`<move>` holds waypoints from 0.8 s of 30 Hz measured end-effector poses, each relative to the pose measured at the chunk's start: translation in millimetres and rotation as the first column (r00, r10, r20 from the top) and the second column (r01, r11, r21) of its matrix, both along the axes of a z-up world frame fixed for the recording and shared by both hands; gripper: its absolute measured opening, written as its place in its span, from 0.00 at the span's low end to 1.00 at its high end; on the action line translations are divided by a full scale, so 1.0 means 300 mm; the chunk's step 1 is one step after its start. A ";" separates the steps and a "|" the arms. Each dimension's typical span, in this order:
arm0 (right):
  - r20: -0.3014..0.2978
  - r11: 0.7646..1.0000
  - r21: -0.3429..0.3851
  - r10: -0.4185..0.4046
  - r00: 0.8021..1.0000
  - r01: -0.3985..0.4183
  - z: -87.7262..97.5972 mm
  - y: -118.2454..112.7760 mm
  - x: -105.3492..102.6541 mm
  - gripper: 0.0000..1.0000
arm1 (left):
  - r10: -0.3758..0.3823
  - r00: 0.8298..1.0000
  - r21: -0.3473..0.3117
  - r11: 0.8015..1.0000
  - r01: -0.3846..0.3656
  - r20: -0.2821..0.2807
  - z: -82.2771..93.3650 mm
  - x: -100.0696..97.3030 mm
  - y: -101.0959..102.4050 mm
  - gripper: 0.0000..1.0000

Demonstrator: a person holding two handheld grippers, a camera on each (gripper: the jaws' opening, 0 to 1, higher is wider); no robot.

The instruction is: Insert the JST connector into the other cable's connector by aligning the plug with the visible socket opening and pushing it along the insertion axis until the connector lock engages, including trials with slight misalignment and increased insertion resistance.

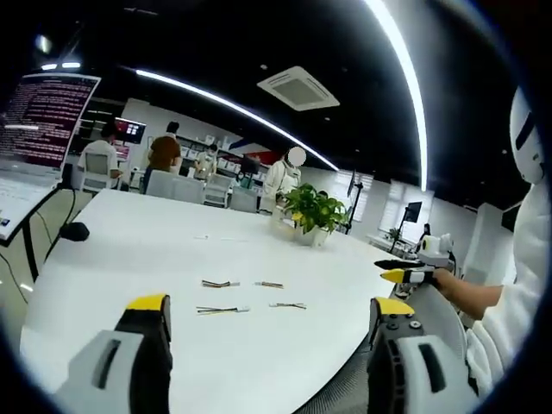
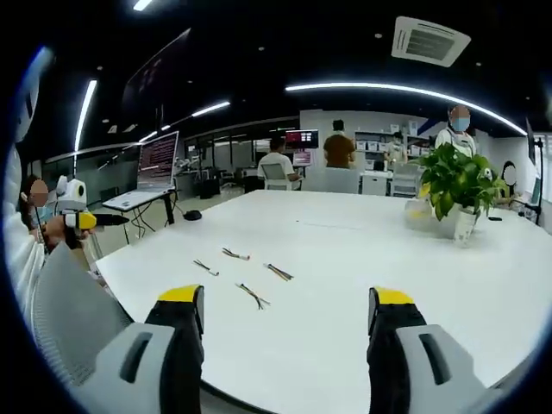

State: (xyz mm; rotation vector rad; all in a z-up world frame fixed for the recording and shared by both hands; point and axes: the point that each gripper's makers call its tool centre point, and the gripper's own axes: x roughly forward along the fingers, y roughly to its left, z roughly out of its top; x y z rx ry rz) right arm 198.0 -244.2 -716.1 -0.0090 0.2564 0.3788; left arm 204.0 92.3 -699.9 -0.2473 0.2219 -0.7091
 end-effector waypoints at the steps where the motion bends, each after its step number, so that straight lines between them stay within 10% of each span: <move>1: 0.000 1.000 0.001 -0.001 1.000 0.001 0.000 0.000 0.000 0.76 | -0.001 1.000 0.004 1.000 0.001 -0.001 -0.002 -0.001 0.000 0.94; 24: -0.010 1.000 -0.031 0.002 1.000 -0.002 0.017 -0.010 0.017 0.75 | 0.032 0.999 0.017 0.999 -0.032 0.012 0.016 0.028 0.046 0.99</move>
